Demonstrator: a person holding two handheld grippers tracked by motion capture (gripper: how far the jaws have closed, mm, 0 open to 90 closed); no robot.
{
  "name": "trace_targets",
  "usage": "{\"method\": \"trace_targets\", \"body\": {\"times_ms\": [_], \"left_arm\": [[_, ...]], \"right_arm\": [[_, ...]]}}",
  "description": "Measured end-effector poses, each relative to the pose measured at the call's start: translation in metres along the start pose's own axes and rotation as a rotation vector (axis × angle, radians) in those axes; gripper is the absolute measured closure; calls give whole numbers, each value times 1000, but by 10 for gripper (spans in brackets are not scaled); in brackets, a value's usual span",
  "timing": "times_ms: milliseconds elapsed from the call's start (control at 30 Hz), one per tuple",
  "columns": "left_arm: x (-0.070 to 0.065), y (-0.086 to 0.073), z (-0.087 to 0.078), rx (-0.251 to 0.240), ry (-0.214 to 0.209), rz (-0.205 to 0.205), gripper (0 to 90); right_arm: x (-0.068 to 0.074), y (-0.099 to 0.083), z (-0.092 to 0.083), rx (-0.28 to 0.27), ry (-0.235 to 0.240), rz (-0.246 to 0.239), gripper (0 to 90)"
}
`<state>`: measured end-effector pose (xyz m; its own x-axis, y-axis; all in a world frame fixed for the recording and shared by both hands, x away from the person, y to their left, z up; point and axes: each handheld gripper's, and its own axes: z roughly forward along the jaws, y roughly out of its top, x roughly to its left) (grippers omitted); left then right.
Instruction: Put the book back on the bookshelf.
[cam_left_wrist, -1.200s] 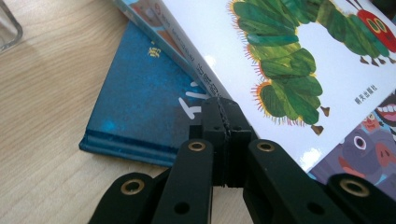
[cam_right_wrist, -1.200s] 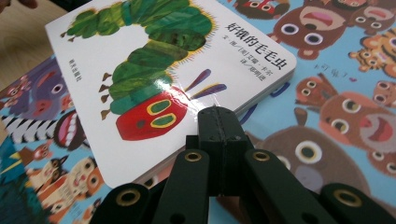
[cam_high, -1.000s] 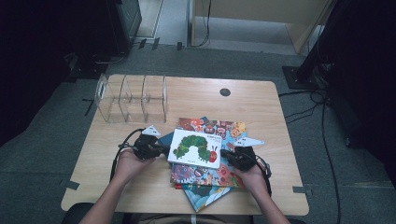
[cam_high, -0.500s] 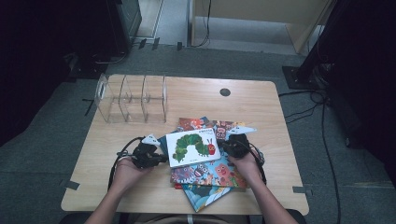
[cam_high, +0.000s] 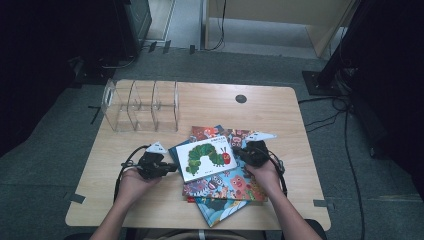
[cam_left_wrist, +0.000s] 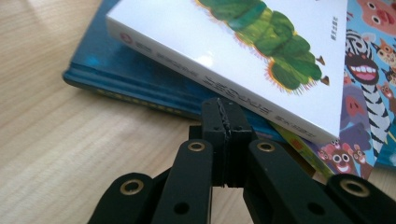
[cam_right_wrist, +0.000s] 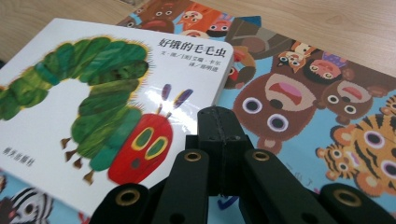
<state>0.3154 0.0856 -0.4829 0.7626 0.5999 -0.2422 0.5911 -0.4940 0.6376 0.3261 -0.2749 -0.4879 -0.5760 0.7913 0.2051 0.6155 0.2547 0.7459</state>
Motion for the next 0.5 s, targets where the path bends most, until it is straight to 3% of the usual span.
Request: {"method": "trace_targets", "body": {"times_ms": [167,367,500], "left_arm": [[13,9,-2,2,-3,-9,900],[29,21,-5,-28,-4,-19,900],[38,28,-2,-20,4,-15,900]], "right_arm": [[6,-9,-11,-4,20,4,900],[12,-18,-19,-9,20,11,900],[14,-22,-23,-9,18,19,900]]}}
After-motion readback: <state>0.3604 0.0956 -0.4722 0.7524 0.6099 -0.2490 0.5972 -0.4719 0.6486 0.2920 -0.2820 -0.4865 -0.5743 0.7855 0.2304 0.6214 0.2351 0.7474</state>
